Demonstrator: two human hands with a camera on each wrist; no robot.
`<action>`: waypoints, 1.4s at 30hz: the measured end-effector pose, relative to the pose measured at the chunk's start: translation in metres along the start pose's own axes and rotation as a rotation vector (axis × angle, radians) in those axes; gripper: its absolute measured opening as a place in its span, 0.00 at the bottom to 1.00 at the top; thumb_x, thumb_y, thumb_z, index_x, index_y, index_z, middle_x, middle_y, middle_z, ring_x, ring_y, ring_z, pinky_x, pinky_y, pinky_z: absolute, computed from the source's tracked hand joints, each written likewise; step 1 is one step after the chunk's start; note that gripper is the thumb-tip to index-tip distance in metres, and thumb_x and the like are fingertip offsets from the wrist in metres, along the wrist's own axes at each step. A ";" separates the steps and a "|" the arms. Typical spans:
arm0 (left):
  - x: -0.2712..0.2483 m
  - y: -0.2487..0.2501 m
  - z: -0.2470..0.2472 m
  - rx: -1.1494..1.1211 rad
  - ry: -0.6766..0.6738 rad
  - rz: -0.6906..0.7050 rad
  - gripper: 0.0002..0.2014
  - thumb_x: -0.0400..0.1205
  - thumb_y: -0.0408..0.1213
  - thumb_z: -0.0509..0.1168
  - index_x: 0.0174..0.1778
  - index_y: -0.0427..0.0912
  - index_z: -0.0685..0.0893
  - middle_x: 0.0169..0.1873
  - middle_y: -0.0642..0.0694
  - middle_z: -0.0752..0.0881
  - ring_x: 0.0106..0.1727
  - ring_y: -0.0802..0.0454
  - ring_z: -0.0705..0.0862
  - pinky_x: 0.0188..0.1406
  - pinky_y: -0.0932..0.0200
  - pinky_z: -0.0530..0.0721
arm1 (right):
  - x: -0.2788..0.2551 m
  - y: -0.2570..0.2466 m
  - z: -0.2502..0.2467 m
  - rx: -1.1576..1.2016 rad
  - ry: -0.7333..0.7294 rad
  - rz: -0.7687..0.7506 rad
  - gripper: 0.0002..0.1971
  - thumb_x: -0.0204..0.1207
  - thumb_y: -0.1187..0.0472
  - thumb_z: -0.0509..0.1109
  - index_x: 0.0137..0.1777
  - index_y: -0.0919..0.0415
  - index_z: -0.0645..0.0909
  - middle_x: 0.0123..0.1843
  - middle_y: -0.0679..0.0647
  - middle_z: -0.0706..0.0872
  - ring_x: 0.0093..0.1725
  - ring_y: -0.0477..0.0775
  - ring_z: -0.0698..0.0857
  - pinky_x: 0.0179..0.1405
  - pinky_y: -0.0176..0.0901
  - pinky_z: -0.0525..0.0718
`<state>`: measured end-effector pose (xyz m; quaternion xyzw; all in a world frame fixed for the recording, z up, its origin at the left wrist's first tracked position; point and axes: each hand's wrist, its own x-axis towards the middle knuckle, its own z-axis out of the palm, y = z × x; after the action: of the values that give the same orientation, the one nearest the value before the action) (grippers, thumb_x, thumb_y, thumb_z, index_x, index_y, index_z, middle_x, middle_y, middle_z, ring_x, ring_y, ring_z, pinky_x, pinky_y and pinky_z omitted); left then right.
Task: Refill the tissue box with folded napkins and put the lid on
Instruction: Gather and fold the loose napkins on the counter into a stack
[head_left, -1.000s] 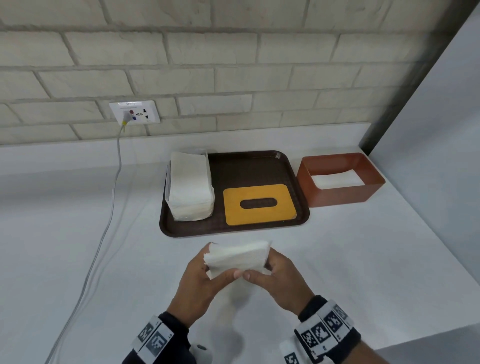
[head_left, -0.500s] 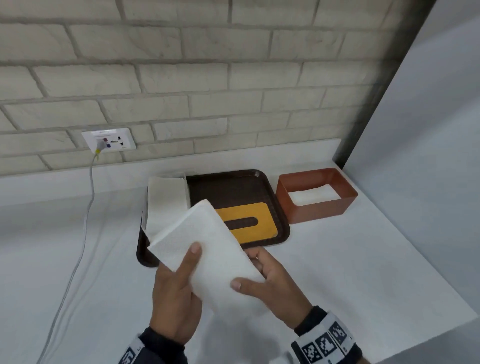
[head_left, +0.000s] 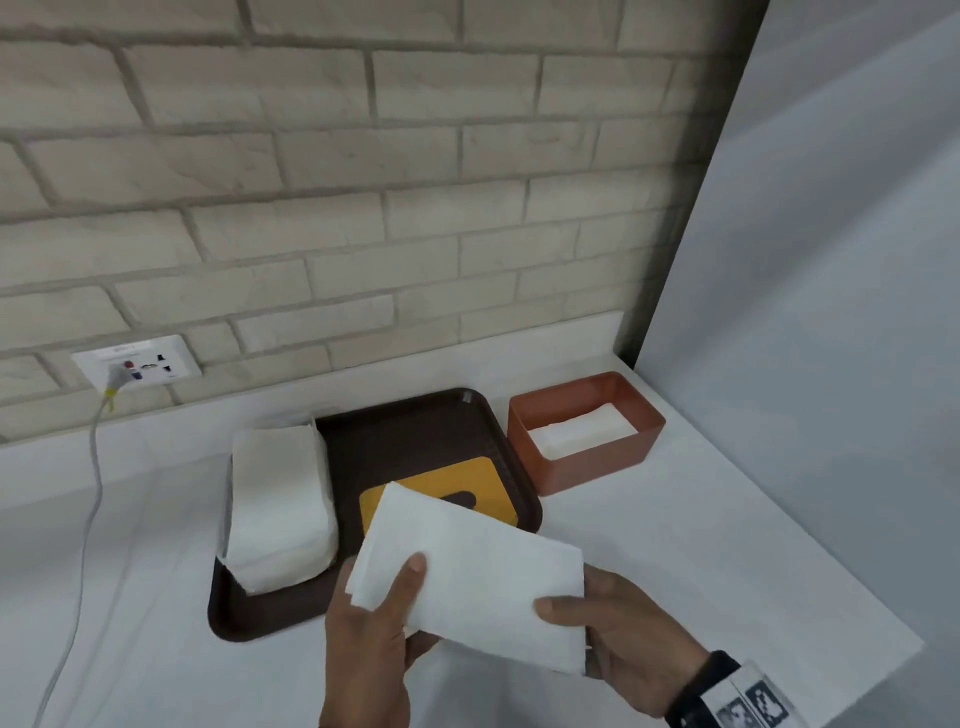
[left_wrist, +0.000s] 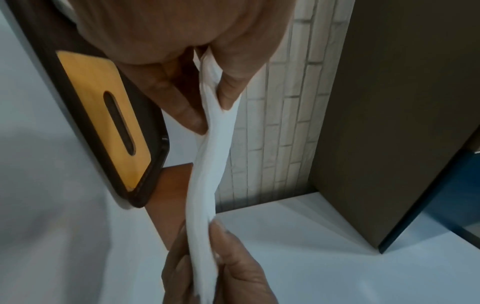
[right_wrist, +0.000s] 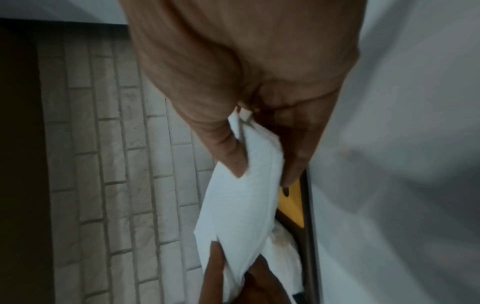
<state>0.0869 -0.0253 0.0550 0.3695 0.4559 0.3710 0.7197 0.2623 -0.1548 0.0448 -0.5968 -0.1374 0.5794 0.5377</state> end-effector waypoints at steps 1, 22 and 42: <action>0.003 -0.001 0.006 0.028 -0.024 -0.017 0.17 0.77 0.39 0.76 0.60 0.55 0.82 0.58 0.47 0.87 0.60 0.41 0.86 0.33 0.51 0.89 | 0.001 -0.002 -0.005 -0.027 0.029 -0.005 0.23 0.71 0.67 0.79 0.66 0.50 0.86 0.61 0.52 0.92 0.64 0.62 0.88 0.62 0.58 0.88; 0.116 0.008 0.194 1.515 -0.290 0.489 0.15 0.84 0.49 0.63 0.66 0.56 0.74 0.57 0.46 0.86 0.55 0.41 0.86 0.45 0.53 0.76 | 0.122 -0.173 -0.146 -0.878 0.763 -0.360 0.27 0.75 0.65 0.74 0.72 0.54 0.69 0.59 0.55 0.81 0.54 0.63 0.84 0.55 0.56 0.87; 0.151 -0.016 0.201 1.834 -0.466 0.673 0.22 0.84 0.62 0.57 0.50 0.50 0.88 0.50 0.50 0.88 0.49 0.45 0.87 0.46 0.52 0.81 | 0.160 -0.162 -0.174 -1.294 0.807 -0.191 0.23 0.83 0.34 0.54 0.53 0.51 0.80 0.47 0.54 0.84 0.45 0.60 0.83 0.49 0.49 0.82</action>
<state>0.3236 0.0604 0.0462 0.9544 0.2853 -0.0209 0.0859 0.5294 -0.0510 0.0443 -0.9433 -0.2933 0.0721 0.1378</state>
